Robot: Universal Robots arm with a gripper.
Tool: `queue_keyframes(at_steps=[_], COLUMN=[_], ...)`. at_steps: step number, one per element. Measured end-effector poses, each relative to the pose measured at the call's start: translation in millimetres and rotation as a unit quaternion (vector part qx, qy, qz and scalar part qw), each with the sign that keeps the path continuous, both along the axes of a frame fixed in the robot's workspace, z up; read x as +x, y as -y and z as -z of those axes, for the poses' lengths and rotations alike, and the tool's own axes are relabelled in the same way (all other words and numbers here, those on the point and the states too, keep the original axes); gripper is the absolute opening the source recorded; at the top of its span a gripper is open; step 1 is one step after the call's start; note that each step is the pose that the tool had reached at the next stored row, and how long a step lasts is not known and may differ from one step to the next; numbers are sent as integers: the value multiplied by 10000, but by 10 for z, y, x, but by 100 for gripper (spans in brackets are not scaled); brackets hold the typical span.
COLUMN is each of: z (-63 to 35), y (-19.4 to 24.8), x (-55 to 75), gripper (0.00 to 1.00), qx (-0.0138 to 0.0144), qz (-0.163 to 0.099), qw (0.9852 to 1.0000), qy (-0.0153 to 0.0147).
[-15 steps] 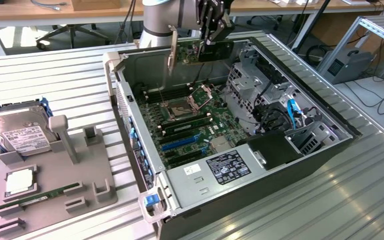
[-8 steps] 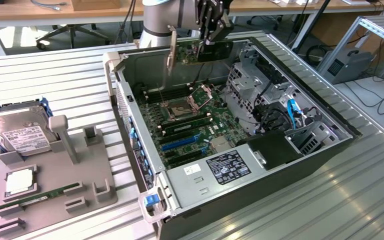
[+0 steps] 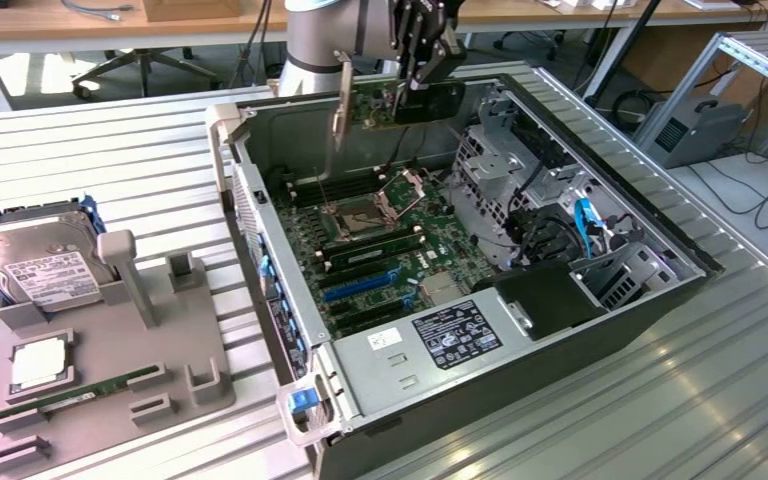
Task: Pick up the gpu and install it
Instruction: 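Insert the gpu into the slot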
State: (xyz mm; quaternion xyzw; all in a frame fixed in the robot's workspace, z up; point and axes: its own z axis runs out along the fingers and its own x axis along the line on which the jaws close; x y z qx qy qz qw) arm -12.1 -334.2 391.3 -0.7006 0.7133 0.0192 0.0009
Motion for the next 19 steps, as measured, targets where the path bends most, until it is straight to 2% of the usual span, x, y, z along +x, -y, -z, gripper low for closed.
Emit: queue_keyframes(at_steps=[3, 12, 19], z=[0, 1, 1], y=[0, 7, 8], x=[-23, -23, -23], gripper=[27, 27, 27], qx=[0, -25, -79], qz=[0, 0, 0], qw=[10000, 10000, 10000], qy=[0, 0, 0])
